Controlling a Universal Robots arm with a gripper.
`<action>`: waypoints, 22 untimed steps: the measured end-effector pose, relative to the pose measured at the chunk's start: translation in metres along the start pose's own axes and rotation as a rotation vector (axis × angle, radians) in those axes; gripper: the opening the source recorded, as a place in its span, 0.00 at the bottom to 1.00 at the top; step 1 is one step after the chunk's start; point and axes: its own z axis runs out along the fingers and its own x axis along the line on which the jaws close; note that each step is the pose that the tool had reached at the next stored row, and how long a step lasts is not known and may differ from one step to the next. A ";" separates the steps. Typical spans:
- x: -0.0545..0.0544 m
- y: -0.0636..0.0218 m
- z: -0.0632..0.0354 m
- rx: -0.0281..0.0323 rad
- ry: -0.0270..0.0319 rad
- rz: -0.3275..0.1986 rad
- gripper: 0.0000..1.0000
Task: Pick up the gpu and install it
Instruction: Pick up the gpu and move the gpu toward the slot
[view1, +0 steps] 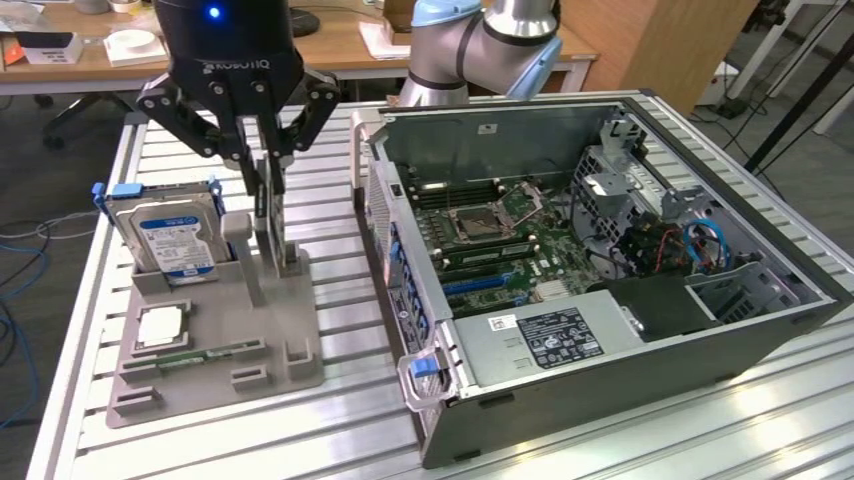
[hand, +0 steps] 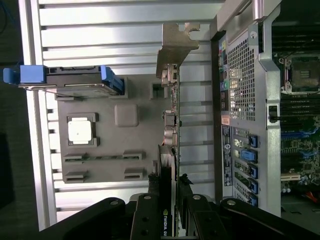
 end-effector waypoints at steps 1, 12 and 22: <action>0.000 0.0000 -0.0005 0.0004 0.0000 0.000 0.26; 0.000 0.0002 -0.0085 0.0036 -0.0002 0.000 0.26; 0.000 0.0003 -0.0171 0.0050 -0.0004 0.000 0.26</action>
